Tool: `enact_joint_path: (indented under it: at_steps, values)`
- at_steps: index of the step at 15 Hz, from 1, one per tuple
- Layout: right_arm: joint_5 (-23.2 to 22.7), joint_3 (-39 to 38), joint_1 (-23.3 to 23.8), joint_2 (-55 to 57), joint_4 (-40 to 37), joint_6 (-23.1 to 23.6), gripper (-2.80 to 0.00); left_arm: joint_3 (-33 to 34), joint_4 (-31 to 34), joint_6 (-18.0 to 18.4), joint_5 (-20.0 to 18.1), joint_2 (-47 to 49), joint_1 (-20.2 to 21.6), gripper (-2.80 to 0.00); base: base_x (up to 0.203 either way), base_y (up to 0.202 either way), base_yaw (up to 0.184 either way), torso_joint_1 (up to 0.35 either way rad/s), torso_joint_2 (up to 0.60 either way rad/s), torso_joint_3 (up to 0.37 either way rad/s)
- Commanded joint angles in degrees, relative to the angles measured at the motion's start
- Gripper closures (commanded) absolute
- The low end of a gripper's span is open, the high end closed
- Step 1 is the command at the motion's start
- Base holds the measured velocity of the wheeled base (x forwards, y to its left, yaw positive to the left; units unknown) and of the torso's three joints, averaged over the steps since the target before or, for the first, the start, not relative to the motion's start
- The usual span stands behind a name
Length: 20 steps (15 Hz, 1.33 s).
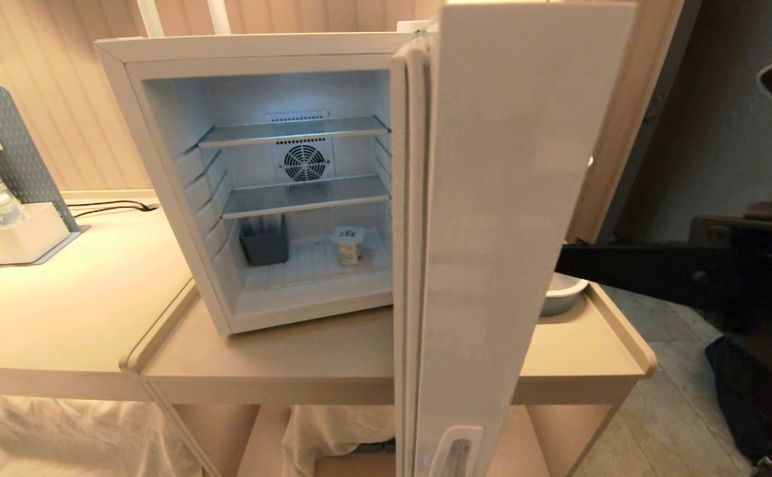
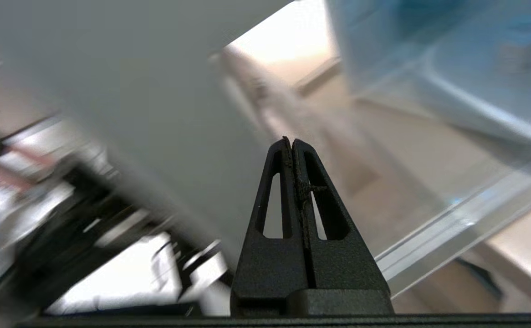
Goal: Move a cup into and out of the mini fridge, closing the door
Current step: Close the freezer door
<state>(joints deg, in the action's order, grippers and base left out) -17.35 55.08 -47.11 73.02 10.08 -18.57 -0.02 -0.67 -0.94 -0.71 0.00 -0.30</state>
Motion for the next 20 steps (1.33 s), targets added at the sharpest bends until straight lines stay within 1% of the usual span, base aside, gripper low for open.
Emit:
enact_joint_path:
  at_steps: [1,4,6,8,10,13,16,18,20]
  values:
    - [9.19,4.79,-2.68,9.7,0.17,0.15,0.0,0.02,-0.03,-0.05,0.0,0.09,-0.05,0.0,0.0,0.0,0.0,0.0,0.0,0.0]
    - [19.16,11.65,-4.99,18.83,0.2,1.16,0.0,-0.03,-0.03,-0.12,0.0,0.09,0.03,0.0,0.0,0.0,0.0,0.0,0.0,0.0]
    - [23.24,16.59,-5.66,24.14,0.2,3.63,0.0,-0.04,-0.03,-0.12,0.0,0.09,-0.05,0.0,0.0,0.0,0.0,0.0,0.0,0.0]
    - [24.72,20.99,-5.96,28.45,0.2,6.1,0.0,-0.04,-0.03,-0.12,0.0,0.09,-0.05,0.0,0.0,0.0,0.0,0.0,0.0,0.0]
    - [25.17,25.67,-6.22,32.84,0.16,6.59,0.0,-0.06,-0.03,-0.12,0.0,0.09,0.03,0.0,0.0,0.0,0.0,0.0,0.0,0.0]
    - [25.81,35.8,-6.83,39.2,-1.0,7.47,0.0,0.02,-0.03,-0.12,0.0,0.09,0.04,0.0,0.0,0.0,0.0,0.0,0.0,0.0]
    - [26.28,44.74,-6.95,45.77,-3.27,10.95,0.0,-0.06,-0.03,-0.16,0.0,0.09,0.0,0.0,0.0,0.0,0.0,0.0,0.0,0.0]
    - [28.28,48.97,-6.93,49.57,-3.22,12.32,0.0,-0.05,-0.03,-0.17,0.0,0.09,-0.05,0.0,0.0,0.0,0.0,0.0,0.0,0.0]
    - [30.76,51.65,-6.85,52.47,-2.94,12.7,0.0,-0.06,-0.03,-0.14,0.0,0.09,0.04,0.0,0.0,0.0,0.0,0.0,0.0,0.0]
